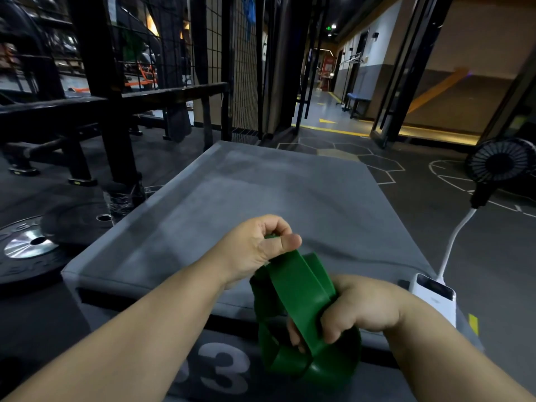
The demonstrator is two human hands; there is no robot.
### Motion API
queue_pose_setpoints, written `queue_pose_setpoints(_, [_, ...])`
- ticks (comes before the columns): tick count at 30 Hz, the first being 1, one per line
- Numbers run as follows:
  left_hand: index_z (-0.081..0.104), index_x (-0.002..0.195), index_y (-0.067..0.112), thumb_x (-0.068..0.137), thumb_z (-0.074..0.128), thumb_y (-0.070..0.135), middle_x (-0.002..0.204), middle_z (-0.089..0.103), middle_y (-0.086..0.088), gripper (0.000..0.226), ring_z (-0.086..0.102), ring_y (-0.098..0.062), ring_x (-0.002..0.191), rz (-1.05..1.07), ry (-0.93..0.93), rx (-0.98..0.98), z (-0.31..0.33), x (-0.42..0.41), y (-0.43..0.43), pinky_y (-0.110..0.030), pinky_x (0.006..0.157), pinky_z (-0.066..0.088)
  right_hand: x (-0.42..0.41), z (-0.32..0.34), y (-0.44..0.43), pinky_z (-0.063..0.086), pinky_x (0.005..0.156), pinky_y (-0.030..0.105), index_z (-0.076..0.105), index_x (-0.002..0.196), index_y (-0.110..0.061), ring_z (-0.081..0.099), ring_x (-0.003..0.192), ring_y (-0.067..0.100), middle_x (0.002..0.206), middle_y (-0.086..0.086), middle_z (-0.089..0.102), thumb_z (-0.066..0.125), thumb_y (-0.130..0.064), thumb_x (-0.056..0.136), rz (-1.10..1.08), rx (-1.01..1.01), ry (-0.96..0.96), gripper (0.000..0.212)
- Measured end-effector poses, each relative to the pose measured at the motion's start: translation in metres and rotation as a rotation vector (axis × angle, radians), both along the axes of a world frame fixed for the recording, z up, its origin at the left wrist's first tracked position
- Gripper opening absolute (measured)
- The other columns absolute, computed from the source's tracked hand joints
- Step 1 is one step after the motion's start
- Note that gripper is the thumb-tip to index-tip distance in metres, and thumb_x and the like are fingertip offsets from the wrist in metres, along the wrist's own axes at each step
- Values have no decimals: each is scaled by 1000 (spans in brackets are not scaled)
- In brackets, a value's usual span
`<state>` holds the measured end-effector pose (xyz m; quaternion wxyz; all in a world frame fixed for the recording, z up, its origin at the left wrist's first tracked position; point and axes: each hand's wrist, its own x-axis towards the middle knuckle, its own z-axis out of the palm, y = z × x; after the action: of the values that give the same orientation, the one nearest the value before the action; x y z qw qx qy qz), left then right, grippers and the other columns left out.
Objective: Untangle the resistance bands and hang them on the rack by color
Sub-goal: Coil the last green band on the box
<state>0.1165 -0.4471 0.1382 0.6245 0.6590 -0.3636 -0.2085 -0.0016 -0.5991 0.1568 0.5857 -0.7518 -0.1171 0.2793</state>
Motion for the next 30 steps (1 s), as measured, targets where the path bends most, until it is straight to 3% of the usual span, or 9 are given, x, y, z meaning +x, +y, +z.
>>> queue_pose_setpoints(2, [63,75,27,56,75,59,92,60,-9,39,54,-21,84,-106,63,44,-7,-3,-2,-30,75,42,1,1,0,52,75,25,73,85,-16,67,79,14,83,0,72,49,10,60,66,18,44,43])
queue_pose_setpoints(5, [53,80,17,66,71,56,114,64,6,45,61,-21,110,-240,77,62,-15,-7,-3,-33,96,44,1,0,-2,53,75,25,71,88,-12,67,77,12,82,-2,73,48,12,60,170,68,117,44])
queue_pose_setpoints(7, [54,85,19,71,72,60,126,62,3,47,58,-20,120,-311,120,12,-15,-8,-1,-38,103,45,1,0,-5,53,74,25,73,89,-12,68,76,14,82,0,73,51,9,56,195,141,144,44])
queue_pose_setpoints(11, [53,117,21,64,58,82,106,63,-7,82,59,-19,95,-320,97,54,-10,-13,1,-35,84,45,6,-5,-17,56,72,29,72,96,0,71,76,23,84,14,73,50,-1,51,169,349,177,51])
queue_pose_setpoints(14, [61,98,15,66,53,84,81,64,11,76,58,-2,78,-241,19,87,-7,-15,1,-15,73,45,8,-9,-31,59,71,36,64,104,13,72,83,33,86,19,72,49,2,49,39,442,129,59])
queue_pose_setpoints(17, [60,82,9,86,50,57,64,62,10,48,58,-1,62,-143,114,39,-3,-17,-2,-14,61,45,9,-8,-38,58,67,33,48,118,25,70,83,35,85,27,69,53,0,50,-149,357,6,73])
queue_pose_setpoints(22, [67,99,-4,72,59,59,79,68,-12,69,65,-20,75,34,290,25,-3,-14,-6,-29,76,51,4,-7,-28,51,86,38,59,121,-4,65,98,26,107,19,68,71,-23,52,-407,146,-202,74])
queue_pose_setpoints(26, [67,104,0,68,55,74,86,69,-8,83,64,-16,83,86,233,44,-10,-16,-11,-27,78,49,10,-5,-13,50,72,27,63,100,-5,65,82,16,85,4,69,82,-37,47,-579,18,-318,65])
queue_pose_setpoints(30, [54,115,23,43,65,88,108,65,5,97,62,-11,107,-51,135,78,-17,-13,-8,-31,96,49,13,-5,-14,42,55,21,61,86,-6,55,61,11,68,-1,61,79,-35,48,-690,133,-349,51])
